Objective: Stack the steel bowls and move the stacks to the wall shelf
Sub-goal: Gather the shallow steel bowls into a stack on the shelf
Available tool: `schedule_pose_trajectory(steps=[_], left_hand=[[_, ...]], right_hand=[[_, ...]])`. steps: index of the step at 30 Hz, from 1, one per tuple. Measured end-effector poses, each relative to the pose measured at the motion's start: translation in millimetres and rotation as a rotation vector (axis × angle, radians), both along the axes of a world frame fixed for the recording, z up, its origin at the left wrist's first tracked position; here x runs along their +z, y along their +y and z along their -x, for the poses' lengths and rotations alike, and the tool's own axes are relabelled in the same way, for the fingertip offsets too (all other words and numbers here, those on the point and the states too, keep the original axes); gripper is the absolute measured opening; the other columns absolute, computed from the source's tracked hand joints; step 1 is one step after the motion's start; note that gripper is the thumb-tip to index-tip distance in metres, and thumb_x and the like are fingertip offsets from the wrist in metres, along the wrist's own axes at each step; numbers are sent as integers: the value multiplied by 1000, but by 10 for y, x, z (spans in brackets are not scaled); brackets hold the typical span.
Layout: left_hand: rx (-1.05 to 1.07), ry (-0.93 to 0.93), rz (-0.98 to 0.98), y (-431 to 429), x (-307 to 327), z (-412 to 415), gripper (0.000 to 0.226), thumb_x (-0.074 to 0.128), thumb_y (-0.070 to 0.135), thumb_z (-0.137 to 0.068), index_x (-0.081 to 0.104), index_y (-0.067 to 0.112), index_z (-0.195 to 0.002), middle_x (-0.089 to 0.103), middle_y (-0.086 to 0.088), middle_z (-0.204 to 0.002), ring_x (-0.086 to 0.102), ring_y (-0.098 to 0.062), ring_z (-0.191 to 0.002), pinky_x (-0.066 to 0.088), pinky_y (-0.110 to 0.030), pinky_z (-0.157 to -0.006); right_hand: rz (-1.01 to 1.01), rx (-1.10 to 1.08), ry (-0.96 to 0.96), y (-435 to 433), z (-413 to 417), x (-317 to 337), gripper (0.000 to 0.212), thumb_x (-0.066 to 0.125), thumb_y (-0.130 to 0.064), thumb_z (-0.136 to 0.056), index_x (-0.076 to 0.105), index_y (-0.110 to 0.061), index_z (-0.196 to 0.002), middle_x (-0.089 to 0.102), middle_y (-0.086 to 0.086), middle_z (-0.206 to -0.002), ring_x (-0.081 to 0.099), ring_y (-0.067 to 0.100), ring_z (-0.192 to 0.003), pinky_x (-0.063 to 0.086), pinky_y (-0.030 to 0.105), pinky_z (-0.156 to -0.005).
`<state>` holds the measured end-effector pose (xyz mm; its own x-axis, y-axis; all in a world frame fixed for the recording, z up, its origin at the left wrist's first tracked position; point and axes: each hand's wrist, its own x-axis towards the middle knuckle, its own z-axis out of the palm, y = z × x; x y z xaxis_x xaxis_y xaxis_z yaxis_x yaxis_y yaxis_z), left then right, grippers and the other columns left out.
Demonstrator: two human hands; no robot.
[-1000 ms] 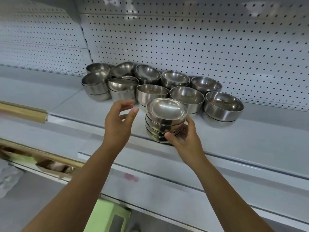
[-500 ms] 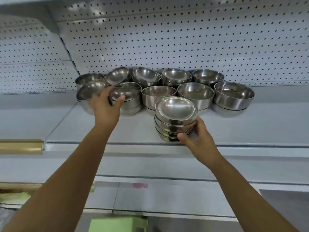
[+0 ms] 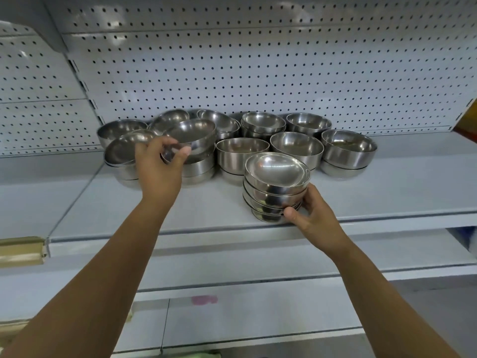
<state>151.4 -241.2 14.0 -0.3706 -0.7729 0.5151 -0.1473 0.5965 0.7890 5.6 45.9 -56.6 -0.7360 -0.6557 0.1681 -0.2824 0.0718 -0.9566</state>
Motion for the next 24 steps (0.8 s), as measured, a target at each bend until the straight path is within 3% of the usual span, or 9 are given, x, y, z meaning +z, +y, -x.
schedule_pose_trajectory(steps=[4, 8, 11, 16, 21, 24], left_hand=[[-108, 114, 22, 190, 216, -2, 23, 79, 27, -88, 69, 23, -108, 55, -4, -120, 52, 16, -97, 40, -6, -92], [-286, 154, -41, 427, 322, 55, 21, 81, 30, -86, 68, 36, -102, 62, 4, -118, 62, -1, -109, 48, -23, -99], [-468, 143, -79, 570, 285, 122, 23, 80, 30, -86, 69, 35, -105, 69, -9, -119, 68, -15, -110, 52, -39, -102], [-622, 59, -70, 764, 154, 201, 25, 78, 41, -82, 68, 40, -105, 65, -5, -116, 65, -20, -112, 51, -42, -102], [-667, 9, -31, 857, 82, 211, 28, 80, 21, -87, 67, 40, -104, 62, 3, -115, 63, -14, -113, 49, -33, -101], [-681, -12, -15, 881, 44, 212, 26, 79, 28, -87, 67, 43, -105, 62, 3, -116, 63, -16, -114, 49, -36, -103]], right_hand=[[-11, -9, 13, 7, -9, 4, 77, 78, -52, -72, 52, -22, -138, 66, -13, -128, 59, 9, -126, 47, 28, -107], [-34, -18, 22, 8, -1, 6, 74, 80, -52, -75, 52, -22, -136, 67, -10, -129, 60, 13, -127, 48, 36, -110], [-40, -15, 28, 14, -7, 19, 74, 79, -49, -77, 50, -21, -139, 66, -8, -132, 59, 14, -129, 47, 40, -112], [-44, -24, 33, 5, -17, 22, 71, 80, -50, -77, 52, -22, -136, 67, -7, -130, 60, 17, -128, 47, 42, -112], [-48, -24, 31, 9, -17, 14, 75, 79, -53, -77, 50, -24, -140, 65, -9, -133, 58, 15, -130, 48, 39, -112], [-46, -23, 32, 12, -9, 2, 75, 80, -52, -78, 50, -22, -140, 65, -8, -134, 58, 15, -130, 47, 39, -112]])
